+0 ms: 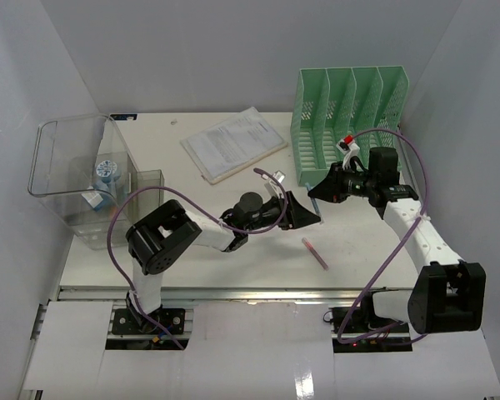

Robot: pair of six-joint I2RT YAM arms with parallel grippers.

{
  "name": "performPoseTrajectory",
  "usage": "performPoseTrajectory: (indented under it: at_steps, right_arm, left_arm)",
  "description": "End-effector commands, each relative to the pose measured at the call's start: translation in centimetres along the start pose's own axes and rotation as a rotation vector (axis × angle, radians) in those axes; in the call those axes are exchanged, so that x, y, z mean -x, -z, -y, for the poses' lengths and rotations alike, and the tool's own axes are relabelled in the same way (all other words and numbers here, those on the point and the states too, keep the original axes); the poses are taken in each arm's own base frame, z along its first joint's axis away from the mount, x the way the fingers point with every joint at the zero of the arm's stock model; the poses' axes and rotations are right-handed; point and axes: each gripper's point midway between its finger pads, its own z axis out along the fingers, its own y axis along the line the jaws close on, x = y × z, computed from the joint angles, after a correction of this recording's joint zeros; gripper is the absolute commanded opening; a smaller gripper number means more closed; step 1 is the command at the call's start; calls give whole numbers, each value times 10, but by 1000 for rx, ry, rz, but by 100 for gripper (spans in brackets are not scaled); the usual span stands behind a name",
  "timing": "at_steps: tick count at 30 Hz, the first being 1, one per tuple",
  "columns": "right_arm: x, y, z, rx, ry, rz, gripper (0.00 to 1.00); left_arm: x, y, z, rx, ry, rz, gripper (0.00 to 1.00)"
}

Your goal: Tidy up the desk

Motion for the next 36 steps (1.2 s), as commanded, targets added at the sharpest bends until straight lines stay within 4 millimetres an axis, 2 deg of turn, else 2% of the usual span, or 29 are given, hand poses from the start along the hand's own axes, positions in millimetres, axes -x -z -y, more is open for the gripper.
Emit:
performPoseTrajectory:
  at_steps: [1, 4, 8, 14, 17, 18, 21, 23, 25, 28, 29, 31, 33, 36]
  right_arm:
    - [7, 7, -29, 118, -22, 38, 8]
    - [6, 9, -33, 119, -23, 51, 8]
    - [4, 10, -33, 118, -28, 58, 8]
    - [8, 13, -35, 111, -7, 94, 8]
    - [9, 14, -37, 117, 21, 102, 9]
    - [9, 14, -38, 122, 30, 103, 19]
    - [6, 17, -44, 162, 106, 102, 71]
    - [5, 21, -49, 184, 196, 113, 88]
    - [2, 26, -54, 214, 273, 122, 94]
    - [6, 42, -62, 238, 405, 171, 92]
    - [7, 45, -61, 234, 440, 183, 92]
    - [2, 52, -63, 238, 486, 199, 92]
    - [-7, 52, -61, 238, 496, 198, 91]
    - [-23, 50, -54, 241, 486, 188, 91]
  left_arm:
    - [27, -21, 43, -110, -85, 64, 71]
    - [30, -25, 46, -124, -87, 74, 70]
    - [29, -26, 51, -147, -82, 71, 63]
    - [19, -22, 46, -134, -61, 37, 38]
    - [15, -20, 43, -118, -65, 21, 32]
    - [14, -19, 43, -114, -70, 13, 30]
    - [10, -15, 38, -75, -85, -20, 20]
    - [5, -11, 30, -27, -96, -45, 16]
    - [6, -2, 26, 33, -108, -55, 14]
    - [-7, 31, -12, 213, -73, -107, 10]
    - [-7, 40, -18, 252, -64, -107, 10]
    - [6, 73, -27, 364, -45, -74, 8]
    - [11, 124, -59, 574, -5, -71, 6]
    - [44, 202, -78, 883, -68, -5, 2]
